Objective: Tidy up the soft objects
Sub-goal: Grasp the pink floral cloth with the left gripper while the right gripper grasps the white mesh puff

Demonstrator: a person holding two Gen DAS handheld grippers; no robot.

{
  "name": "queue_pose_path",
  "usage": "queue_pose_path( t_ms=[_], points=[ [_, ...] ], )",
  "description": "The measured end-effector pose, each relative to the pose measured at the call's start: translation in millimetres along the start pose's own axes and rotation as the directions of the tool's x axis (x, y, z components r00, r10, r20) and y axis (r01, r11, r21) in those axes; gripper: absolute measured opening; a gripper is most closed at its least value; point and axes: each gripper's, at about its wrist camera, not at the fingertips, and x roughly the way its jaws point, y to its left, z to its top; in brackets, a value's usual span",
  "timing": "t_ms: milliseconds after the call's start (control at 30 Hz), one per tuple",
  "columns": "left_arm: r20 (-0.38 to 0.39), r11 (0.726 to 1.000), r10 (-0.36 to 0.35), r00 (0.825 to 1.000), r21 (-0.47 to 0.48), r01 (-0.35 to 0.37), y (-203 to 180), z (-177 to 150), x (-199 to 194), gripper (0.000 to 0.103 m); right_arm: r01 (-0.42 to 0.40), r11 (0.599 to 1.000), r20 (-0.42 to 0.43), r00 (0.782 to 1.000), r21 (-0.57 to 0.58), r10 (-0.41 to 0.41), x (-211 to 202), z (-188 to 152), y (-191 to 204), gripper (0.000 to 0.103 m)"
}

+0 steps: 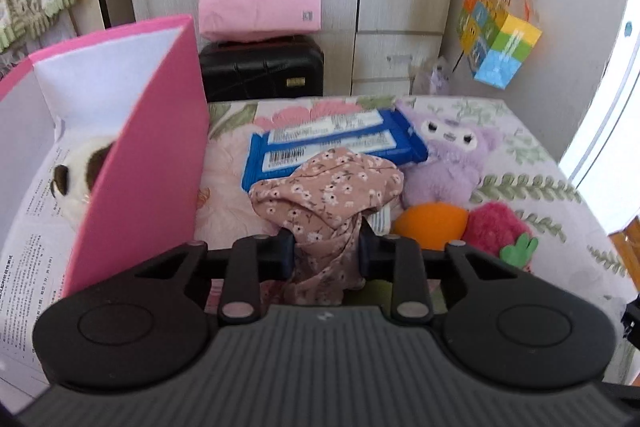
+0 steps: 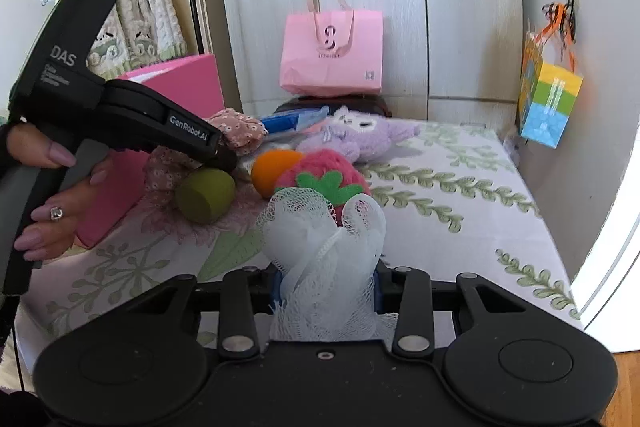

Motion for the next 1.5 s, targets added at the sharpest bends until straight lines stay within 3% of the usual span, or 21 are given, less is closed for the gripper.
queue_pose_path(
  t_ms=[233,567,900,1067,1200,1500],
  points=[
    [0.112,1.0,0.01,0.994,-0.016,-0.008,2.7,-1.1,-33.1,0.025,0.051,0.998,0.018,0.999,0.029,-0.052,-9.5,3.6,0.4,0.045],
    [0.074,0.996,-0.088,0.993,0.017,0.087,19.2,-11.2,-83.9,0.025,0.068,0.996,-0.003,0.998,0.06,-0.068,-21.1,6.5,11.1,0.045],
    [-0.06,0.98,-0.188,0.98,0.058,0.191,36.8,-35.9,-121.2,0.025,-0.029,0.999,-0.063,0.998,0.027,0.031,-46.5,15.5,48.4,0.046],
    [-0.077,0.971,-0.228,0.971,0.055,0.232,50.1,-45.4,-139.0,0.025,-0.11,0.994,-0.131,0.985,0.012,0.111,-58.3,23.0,69.8,0.046],
    [-0.102,0.97,-0.235,0.967,0.048,0.24,63.2,-49.7,-155.8,0.025,-0.148,0.989,-0.174,0.974,-0.018,0.143,-67.1,31.5,87.0,0.046],
    [-0.156,0.979,-0.18,0.971,0.073,0.193,100.7,-52.9,-196.6,0.025,-0.268,0.957,-0.244,0.941,-0.112,0.235,-86.4,55.5,126.1,0.047]
  ],
)
